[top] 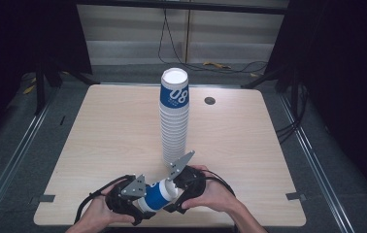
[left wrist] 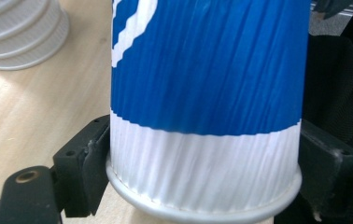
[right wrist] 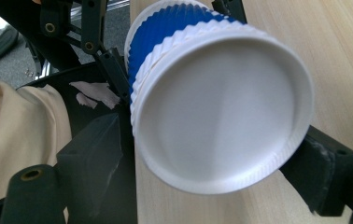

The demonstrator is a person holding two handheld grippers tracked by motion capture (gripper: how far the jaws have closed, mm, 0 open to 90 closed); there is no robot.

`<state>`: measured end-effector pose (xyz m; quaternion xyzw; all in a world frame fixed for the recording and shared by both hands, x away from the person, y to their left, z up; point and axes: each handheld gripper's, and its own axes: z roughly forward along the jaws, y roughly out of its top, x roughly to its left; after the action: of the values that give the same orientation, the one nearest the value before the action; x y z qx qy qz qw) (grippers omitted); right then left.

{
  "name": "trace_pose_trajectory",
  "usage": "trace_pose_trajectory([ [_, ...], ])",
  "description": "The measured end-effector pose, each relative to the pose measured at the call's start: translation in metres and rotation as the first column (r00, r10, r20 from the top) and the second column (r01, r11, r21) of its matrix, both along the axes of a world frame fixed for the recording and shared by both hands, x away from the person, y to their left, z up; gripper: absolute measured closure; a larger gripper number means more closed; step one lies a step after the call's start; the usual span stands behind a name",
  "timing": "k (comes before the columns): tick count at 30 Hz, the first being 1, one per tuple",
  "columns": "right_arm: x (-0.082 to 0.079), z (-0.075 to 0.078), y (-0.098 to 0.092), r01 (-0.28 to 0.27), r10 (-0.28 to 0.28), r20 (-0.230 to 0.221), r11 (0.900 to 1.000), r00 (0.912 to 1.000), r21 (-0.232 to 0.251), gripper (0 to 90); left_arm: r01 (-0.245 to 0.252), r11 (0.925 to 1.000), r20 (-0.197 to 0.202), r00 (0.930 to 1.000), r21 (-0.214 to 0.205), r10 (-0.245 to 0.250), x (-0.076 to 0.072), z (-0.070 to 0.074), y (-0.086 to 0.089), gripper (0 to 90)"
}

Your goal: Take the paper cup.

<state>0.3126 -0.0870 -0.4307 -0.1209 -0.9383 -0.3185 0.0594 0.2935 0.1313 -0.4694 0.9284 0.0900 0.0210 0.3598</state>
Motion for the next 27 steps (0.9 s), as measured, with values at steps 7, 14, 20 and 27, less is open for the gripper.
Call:
trace_pose_trajectory([
  [7, 0.005, 0.003, 0.006, -0.021, 0.021, -0.019, 0.9996, 0.9996, -0.021, 19.5, 0.017, 0.9997, 0.005, 0.9998, 0.016, -0.017, -0.001, -0.002, -0.003, 16.4],
  [14, 0.007, 0.002, 0.013, -0.042, 0.041, -0.054, 0.9987, 0.9977, -0.028, 21.3, 0.033, 0.9986, 0.014, 0.9993, 0.041, -0.034, -0.003, -0.004, -0.005, 16.4],
  [20, 0.005, 0.001, 0.015, -0.052, 0.051, -0.033, 0.9981, 0.9981, -0.032, 26.1, 0.051, 0.9975, 0.023, 0.9984, 0.049, -0.052, -0.005, -0.005, -0.007, 16.3],
  [27, 0.003, 0.000, 0.012, -0.055, 0.054, -0.032, 0.9982, 0.9980, -0.024, 26.9, 0.054, 0.9982, 0.049, 0.9973, 0.027, -0.055, -0.008, -0.005, -0.006, 15.1],
])
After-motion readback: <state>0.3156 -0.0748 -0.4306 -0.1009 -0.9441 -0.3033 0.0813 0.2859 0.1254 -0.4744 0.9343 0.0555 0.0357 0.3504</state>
